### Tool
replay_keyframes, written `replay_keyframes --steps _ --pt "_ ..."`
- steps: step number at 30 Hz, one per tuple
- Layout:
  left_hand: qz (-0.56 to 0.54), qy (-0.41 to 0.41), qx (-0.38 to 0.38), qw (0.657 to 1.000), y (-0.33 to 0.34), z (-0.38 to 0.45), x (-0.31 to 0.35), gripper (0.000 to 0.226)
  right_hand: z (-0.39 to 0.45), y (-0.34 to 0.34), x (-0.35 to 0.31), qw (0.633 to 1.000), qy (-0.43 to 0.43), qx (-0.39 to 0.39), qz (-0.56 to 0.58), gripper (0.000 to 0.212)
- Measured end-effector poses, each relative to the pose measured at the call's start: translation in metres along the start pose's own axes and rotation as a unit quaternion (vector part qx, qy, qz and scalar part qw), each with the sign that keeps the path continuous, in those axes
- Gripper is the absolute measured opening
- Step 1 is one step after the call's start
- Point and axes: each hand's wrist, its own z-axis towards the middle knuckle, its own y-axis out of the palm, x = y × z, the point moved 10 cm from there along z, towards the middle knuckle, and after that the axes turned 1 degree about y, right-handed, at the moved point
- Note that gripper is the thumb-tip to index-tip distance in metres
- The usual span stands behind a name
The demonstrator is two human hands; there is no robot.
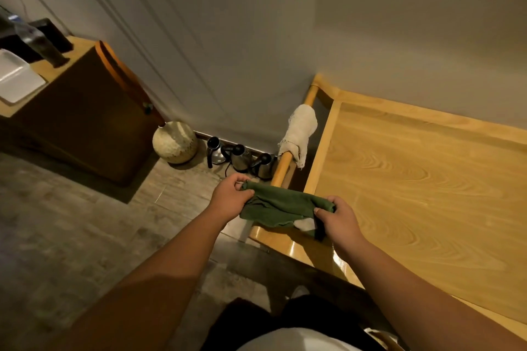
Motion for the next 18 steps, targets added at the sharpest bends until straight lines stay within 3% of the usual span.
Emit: replay_keyframes --steps 14,18 --pt "0.043 -0.063 -0.085 0.993 0.017 0.099 -0.041 0.024 0.051 0.032 0.014 0.99 0.069 0.108 -0.057 0.017" --pt "0.05 -0.113 -0.143 0.982 0.037 0.105 -0.062 0.044 0.051 0.044 0.015 0.984 0.078 0.116 -0.111 0.045"
